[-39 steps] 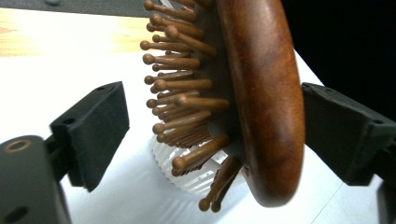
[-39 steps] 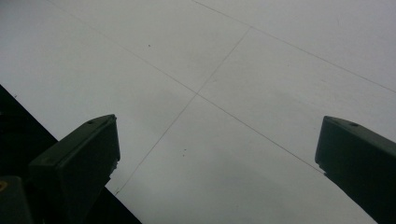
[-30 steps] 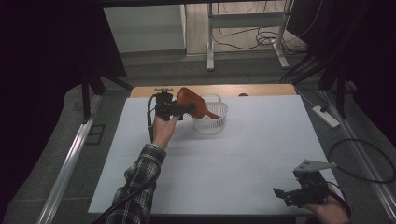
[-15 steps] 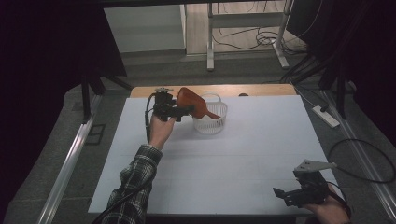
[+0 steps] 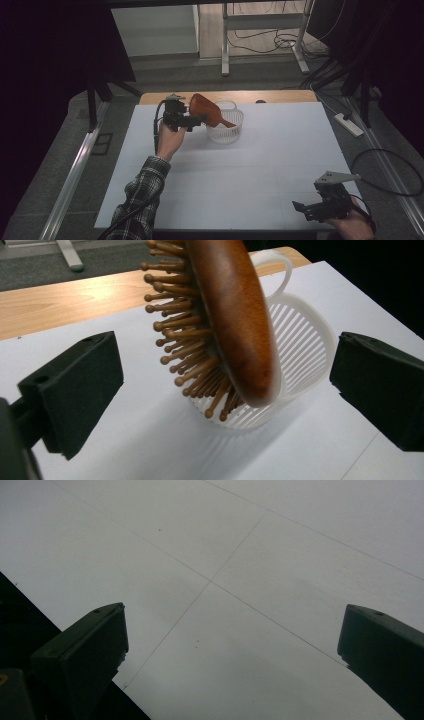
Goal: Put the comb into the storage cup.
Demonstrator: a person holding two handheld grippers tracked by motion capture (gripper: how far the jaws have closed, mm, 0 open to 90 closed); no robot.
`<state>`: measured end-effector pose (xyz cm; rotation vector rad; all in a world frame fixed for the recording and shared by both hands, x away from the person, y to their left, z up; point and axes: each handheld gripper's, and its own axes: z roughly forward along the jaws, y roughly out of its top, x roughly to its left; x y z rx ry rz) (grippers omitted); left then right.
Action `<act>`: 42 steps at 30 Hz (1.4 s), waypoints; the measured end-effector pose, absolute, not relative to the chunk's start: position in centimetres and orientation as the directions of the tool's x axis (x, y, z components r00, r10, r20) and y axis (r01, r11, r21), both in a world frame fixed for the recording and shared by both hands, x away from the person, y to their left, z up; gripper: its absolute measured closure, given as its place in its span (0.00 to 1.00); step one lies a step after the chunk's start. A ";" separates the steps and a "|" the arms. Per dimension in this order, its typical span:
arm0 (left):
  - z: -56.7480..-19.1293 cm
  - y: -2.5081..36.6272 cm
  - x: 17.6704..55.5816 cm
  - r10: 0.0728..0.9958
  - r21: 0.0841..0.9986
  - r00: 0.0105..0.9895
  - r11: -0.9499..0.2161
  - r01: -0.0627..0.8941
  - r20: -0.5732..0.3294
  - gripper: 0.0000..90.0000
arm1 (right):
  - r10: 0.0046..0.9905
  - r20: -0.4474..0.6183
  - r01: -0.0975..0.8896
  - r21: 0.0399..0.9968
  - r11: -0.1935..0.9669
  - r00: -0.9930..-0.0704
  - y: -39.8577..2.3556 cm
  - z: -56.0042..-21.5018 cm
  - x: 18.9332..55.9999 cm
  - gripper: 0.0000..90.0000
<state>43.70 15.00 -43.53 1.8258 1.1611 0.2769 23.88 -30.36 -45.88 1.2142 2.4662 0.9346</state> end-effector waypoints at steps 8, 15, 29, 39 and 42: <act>-43.4 15.0 43.5 0.781 0.806 0.575 -0.167 0.567 -0.243 0.02 | 0.777 0.067 0.627 0.637 0.449 -0.625 -30.4 -45.9 23.9 0.00; -43.4 15.2 43.1 0.761 0.814 0.609 -0.199 0.546 -0.223 0.02 | 0.778 0.065 0.625 0.639 0.448 -0.625 -30.4 -45.8 23.9 0.00; -43.3 15.9 41.8 0.742 0.839 0.634 -0.192 0.510 -0.216 0.02 | 0.780 0.065 0.623 0.645 0.444 -0.623 -30.4 -45.8 23.8 0.00; -43.4 16.2 40.5 0.741 0.838 0.644 -0.220 0.499 -0.190 0.01 | 0.779 0.070 0.622 0.649 0.439 -0.623 -30.5 -45.7 23.8 0.00; -43.5 16.4 40.2 0.744 0.835 0.641 -0.222 0.503 -0.188 0.01 | 0.779 0.069 0.621 0.649 0.440 -0.624 -30.5 -45.7 23.8 0.00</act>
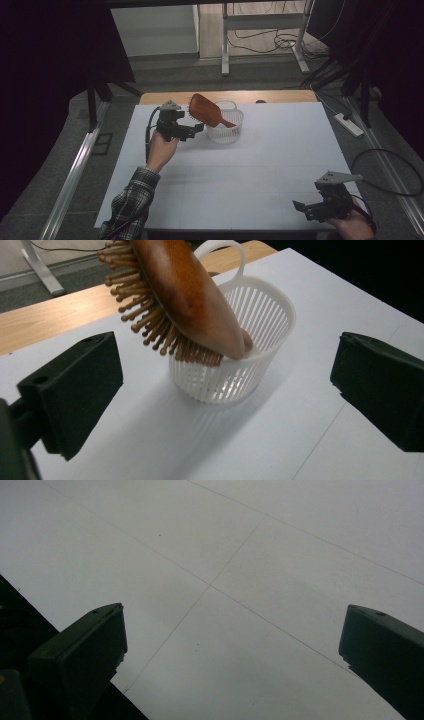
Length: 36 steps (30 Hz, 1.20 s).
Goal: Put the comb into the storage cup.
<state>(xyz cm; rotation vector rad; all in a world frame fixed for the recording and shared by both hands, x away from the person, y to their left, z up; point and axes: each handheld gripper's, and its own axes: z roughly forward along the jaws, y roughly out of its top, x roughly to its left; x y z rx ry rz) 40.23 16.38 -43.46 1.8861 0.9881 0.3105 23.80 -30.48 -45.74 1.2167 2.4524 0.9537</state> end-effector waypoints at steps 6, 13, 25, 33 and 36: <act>-43.7 16.6 39.6 0.749 0.830 0.634 -0.220 0.513 -0.193 0.00 | 0.781 0.068 0.622 0.649 0.438 -0.621 -30.5 -45.7 23.8 0.00; -44.1 16.8 39.0 0.747 0.827 0.637 -0.226 0.515 -0.193 0.00 | 0.782 0.069 0.622 0.650 0.436 -0.620 -30.5 -45.7 23.8 0.00; -44.8 16.7 38.0 0.741 0.823 0.646 -0.244 0.513 -0.182 0.00 | 0.797 0.058 0.624 0.657 0.423 -0.601 -30.5 -45.7 23.7 0.00; -44.8 16.5 37.2 0.736 0.824 0.655 -0.257 0.505 -0.171 0.00 | 0.799 0.064 0.624 0.664 0.413 -0.597 -30.7 -45.6 23.7 0.00; -44.8 16.6 36.8 0.734 0.825 0.658 -0.262 0.501 -0.167 0.00 | 0.799 0.068 0.624 0.664 0.410 -0.597 -30.7 -45.6 23.7 0.00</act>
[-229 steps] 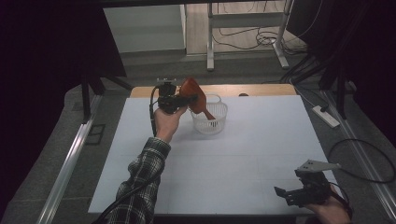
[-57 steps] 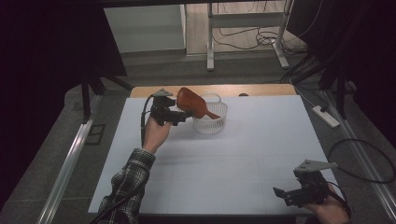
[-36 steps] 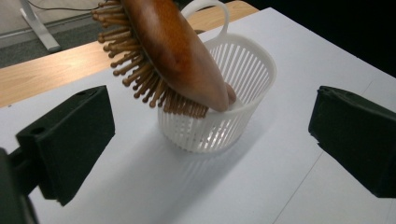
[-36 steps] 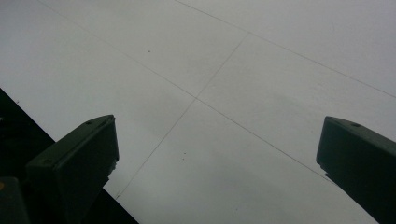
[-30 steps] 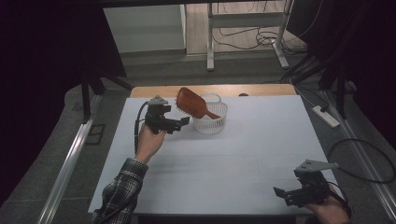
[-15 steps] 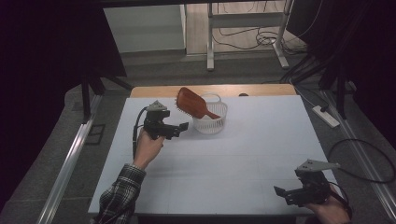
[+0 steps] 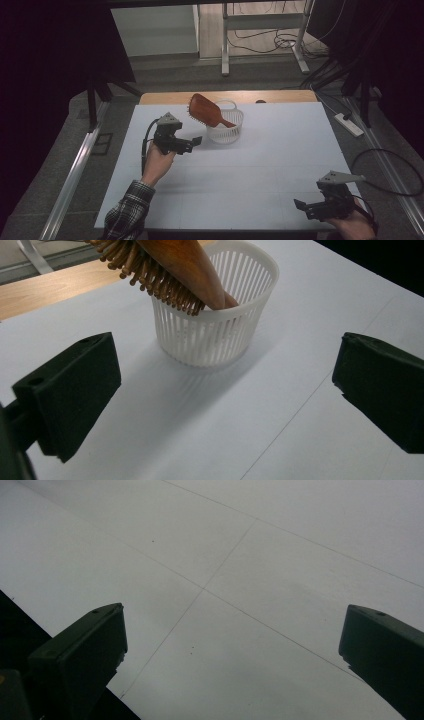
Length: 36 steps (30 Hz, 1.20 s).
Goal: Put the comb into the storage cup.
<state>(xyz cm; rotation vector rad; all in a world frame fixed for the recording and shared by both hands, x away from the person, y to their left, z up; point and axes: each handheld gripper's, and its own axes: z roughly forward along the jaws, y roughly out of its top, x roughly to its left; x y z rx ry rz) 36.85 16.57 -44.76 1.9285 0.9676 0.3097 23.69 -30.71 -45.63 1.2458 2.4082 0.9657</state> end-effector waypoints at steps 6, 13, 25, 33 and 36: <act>-44.7 16.8 36.2 0.730 0.826 0.664 -0.270 0.495 -0.160 0.00 | 0.801 0.067 0.622 0.669 0.407 -0.595 -30.8 -45.6 23.7 0.00; -44.5 17.3 35.6 0.728 0.830 0.663 -0.253 0.497 -0.175 0.00 | 0.806 0.078 0.626 0.676 0.390 -0.587 -30.9 -45.6 23.6 0.00; -44.5 18.2 34.4 0.738 0.830 0.653 -0.248 0.500 -0.172 0.00 | 0.806 0.070 0.619 0.680 0.393 -0.588 -30.9 -45.5 23.6 0.00; -44.7 18.7 33.6 0.739 0.832 0.651 -0.243 0.498 -0.174 0.00 | 0.806 0.064 0.617 0.679 0.397 -0.589 -30.8 -45.6 23.5 0.00; -44.8 18.9 33.3 0.738 0.833 0.649 -0.236 0.501 -0.182 0.00 | 0.806 0.063 0.617 0.679 0.398 -0.589 -30.8 -45.6 23.5 0.00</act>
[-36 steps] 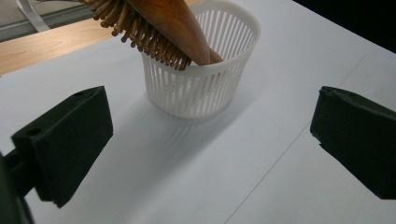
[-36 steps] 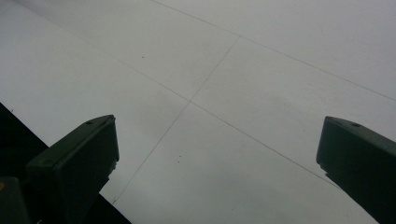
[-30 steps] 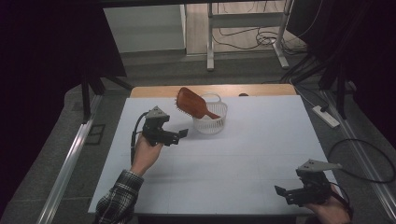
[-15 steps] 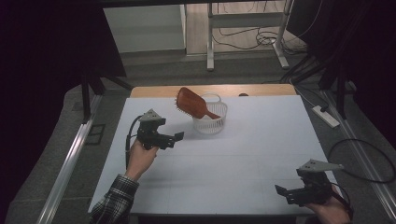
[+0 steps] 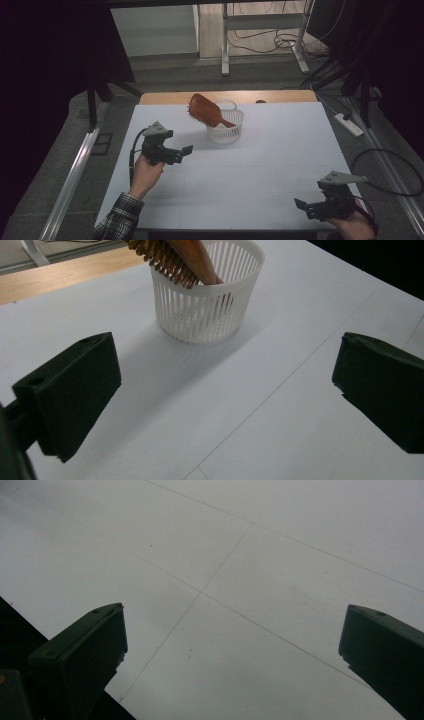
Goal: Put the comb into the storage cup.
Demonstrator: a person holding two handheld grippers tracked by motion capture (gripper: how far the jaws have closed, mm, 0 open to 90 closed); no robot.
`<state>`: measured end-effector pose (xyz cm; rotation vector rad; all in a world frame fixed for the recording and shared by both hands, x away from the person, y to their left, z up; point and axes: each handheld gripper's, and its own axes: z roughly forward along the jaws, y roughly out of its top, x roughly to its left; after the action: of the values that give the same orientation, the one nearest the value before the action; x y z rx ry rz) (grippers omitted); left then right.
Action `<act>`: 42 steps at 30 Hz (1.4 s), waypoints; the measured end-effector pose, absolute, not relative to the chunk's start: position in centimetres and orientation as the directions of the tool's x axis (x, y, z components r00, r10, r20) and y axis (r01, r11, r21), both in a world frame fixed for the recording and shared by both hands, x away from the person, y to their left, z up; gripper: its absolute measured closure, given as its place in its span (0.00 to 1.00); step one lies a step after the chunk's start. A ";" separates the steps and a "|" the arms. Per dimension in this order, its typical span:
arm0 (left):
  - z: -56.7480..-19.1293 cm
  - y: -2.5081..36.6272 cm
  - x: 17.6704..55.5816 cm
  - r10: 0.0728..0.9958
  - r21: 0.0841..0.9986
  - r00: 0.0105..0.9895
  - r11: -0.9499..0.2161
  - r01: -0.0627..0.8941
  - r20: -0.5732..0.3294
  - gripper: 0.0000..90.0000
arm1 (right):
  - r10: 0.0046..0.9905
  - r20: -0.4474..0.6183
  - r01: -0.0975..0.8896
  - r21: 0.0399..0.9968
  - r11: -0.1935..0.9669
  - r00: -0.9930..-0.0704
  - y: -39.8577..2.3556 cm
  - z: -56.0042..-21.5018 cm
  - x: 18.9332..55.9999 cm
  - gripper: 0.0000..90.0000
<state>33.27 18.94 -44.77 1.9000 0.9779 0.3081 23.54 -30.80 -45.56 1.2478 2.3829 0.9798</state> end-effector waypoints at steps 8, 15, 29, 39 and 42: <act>-45.2 19.6 32.4 0.742 0.829 0.645 -0.236 0.507 -0.183 0.00 | 0.804 0.063 0.618 0.677 0.400 -0.591 -30.8 -45.6 23.6 0.00; -45.3 20.0 31.8 0.742 0.825 0.646 -0.242 0.511 -0.182 0.00 | 0.804 0.062 0.617 0.677 0.402 -0.592 -30.8 -45.6 23.6 0.00; -45.2 20.8 30.1 0.743 0.821 0.640 -0.232 0.521 -0.196 0.00 | 0.803 0.059 0.617 0.674 0.407 -0.594 -30.7 -45.6 23.6 0.00; -45.3 21.2 29.0 0.746 0.817 0.641 -0.249 0.520 -0.180 0.00 | 0.801 0.057 0.616 0.672 0.410 -0.595 -30.7 -45.6 23.6 0.00; -45.3 21.2 28.7 0.747 0.817 0.639 -0.246 0.521 -0.183 0.00 | 0.801 0.056 0.616 0.672 0.411 -0.596 -30.6 -45.6 23.5 0.00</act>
<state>28.71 21.24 -45.30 1.9195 1.0009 0.3019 23.55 -30.64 -45.60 1.2364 2.3955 0.9655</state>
